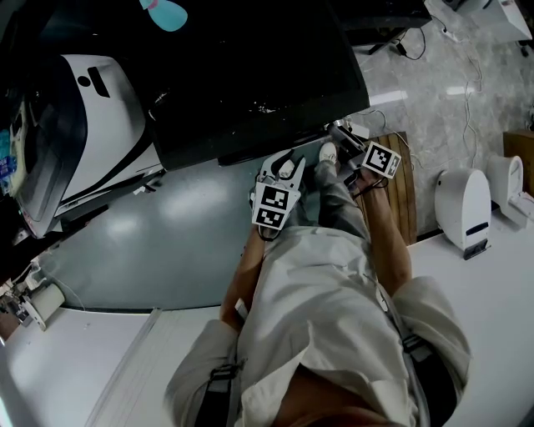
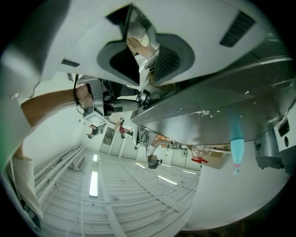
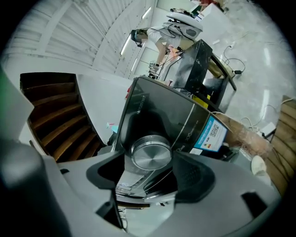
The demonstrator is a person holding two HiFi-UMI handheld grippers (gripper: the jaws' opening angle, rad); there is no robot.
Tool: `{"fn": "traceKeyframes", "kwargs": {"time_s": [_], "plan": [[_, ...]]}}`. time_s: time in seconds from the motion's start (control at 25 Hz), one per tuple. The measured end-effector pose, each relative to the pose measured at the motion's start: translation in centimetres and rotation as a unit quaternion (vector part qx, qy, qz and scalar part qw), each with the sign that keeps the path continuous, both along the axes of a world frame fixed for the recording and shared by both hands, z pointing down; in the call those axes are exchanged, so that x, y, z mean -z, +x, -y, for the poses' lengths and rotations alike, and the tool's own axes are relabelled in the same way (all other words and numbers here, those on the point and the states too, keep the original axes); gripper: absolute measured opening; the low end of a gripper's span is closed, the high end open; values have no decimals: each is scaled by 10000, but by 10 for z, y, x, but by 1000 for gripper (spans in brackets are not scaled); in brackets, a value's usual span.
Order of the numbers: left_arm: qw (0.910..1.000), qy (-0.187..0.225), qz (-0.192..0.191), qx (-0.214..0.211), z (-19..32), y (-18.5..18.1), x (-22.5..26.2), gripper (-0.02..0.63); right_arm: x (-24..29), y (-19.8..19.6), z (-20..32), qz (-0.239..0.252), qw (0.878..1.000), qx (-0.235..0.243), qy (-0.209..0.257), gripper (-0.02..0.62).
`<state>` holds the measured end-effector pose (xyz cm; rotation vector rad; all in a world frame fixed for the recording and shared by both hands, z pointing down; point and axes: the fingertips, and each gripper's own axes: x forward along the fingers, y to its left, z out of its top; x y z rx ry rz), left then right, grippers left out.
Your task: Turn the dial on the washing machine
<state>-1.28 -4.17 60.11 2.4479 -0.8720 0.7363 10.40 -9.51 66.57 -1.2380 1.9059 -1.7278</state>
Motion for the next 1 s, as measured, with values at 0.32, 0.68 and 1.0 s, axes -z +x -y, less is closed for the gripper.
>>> {"fn": "traceKeyframes", "kwargs": {"time_s": [0.32,0.68,1.0], "plan": [[9999,141,-78,-24,4,-3,9,106,13,-2,-13,-549,9981,210,169,327],[9989,389,-236,-140,9,-3,26,106,48,-8,-24,-2075,9730,701,724,284],[9967,649,-420,-242,14,-2,49,106,91,-11,-31,-3384,9276,965,1251,267]]}}
